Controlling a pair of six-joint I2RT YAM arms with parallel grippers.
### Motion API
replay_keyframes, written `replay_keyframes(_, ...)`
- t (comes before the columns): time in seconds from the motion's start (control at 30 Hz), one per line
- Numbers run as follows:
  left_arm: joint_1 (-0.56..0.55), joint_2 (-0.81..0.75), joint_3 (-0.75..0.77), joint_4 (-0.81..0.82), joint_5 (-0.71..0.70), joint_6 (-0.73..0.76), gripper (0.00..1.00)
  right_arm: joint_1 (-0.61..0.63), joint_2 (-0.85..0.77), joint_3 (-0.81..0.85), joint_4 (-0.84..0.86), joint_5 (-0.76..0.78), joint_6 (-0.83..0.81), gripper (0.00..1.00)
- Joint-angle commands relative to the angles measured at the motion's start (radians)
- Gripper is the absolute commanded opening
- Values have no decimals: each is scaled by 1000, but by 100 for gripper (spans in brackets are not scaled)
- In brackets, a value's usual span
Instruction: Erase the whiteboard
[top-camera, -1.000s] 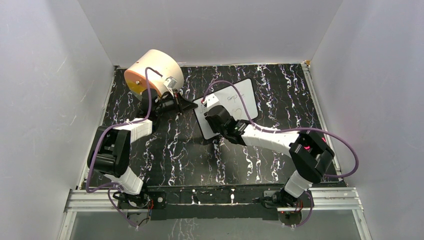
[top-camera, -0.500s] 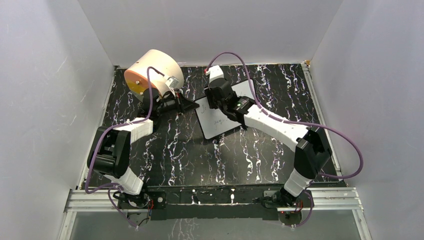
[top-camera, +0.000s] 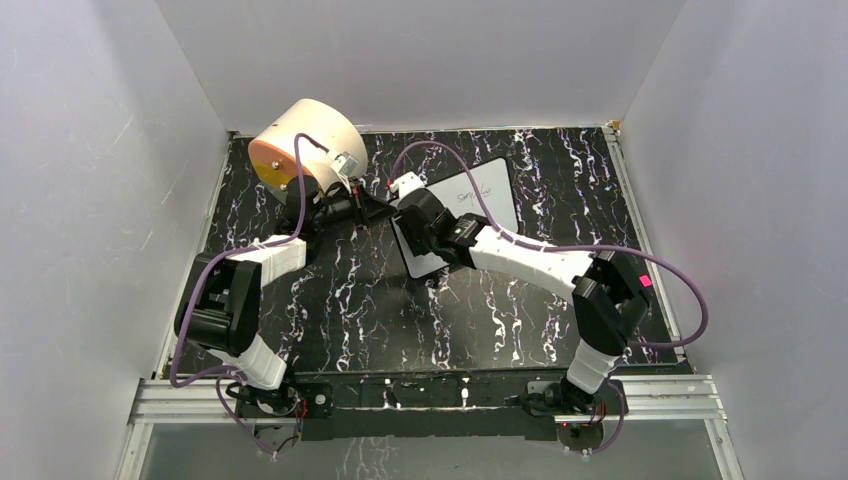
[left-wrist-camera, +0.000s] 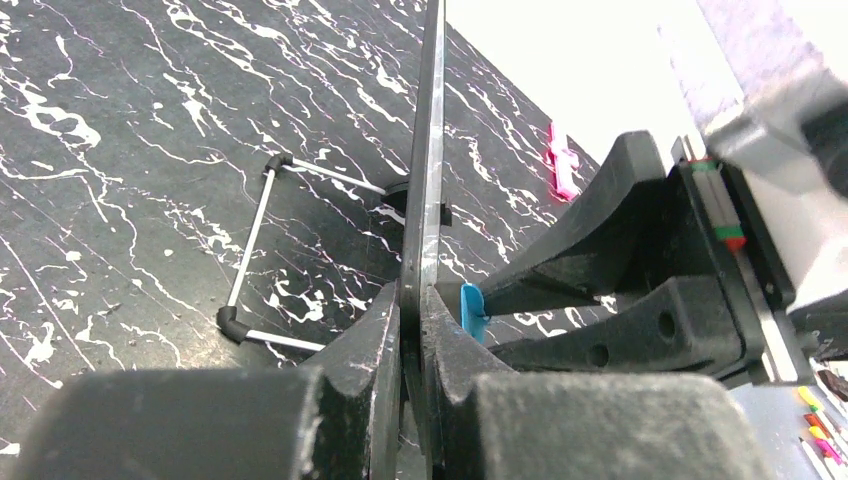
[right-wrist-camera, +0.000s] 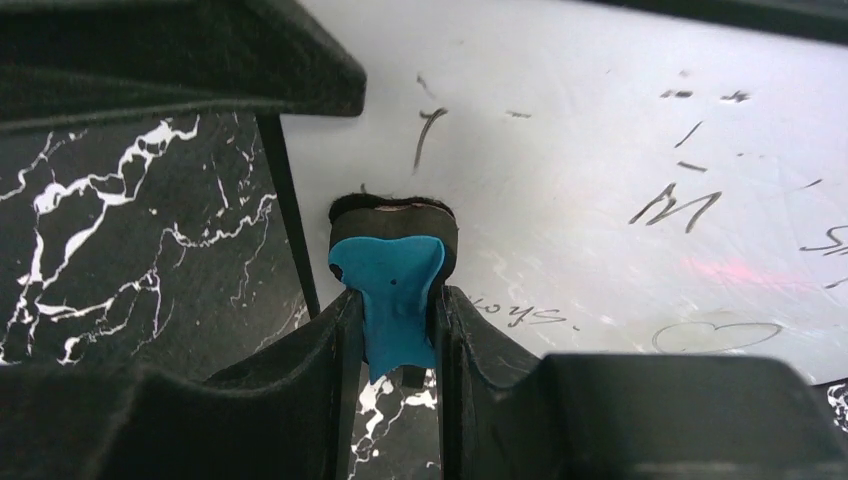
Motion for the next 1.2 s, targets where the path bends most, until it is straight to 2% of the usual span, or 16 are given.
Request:
replay_keyframes(0.0, -27, 0, -2, -64, 56, 66, 0, 6, -26, 14, -13, 7, -13, 15)
replay_keyframes(0.23, -28, 2, -8, -50, 60, 56, 0, -12, 97, 248, -120, 166, 12, 15)
replay_keyframes(0.37, -29, 4, -10, -45, 66, 52, 0, -21, 131, 301, -142, 166, 23, 14)
replay_keyframes(0.5, -28, 1, -11, -38, 67, 49, 0, -21, 134, 265, -152, 135, 44, 14)
replay_keyframes(0.77, -28, 1, -8, -36, 62, 47, 0, 25, 82, 87, -134, 22, 47, 13)
replay_keyframes(0.9, -27, -2, -12, -37, 62, 49, 0, 23, 58, 72, -118, 35, 46, 13)
replay_keyframes(1.17, -30, 2, -14, -38, 65, 49, 0, -46, 147, 351, -202, 97, 81, 14)
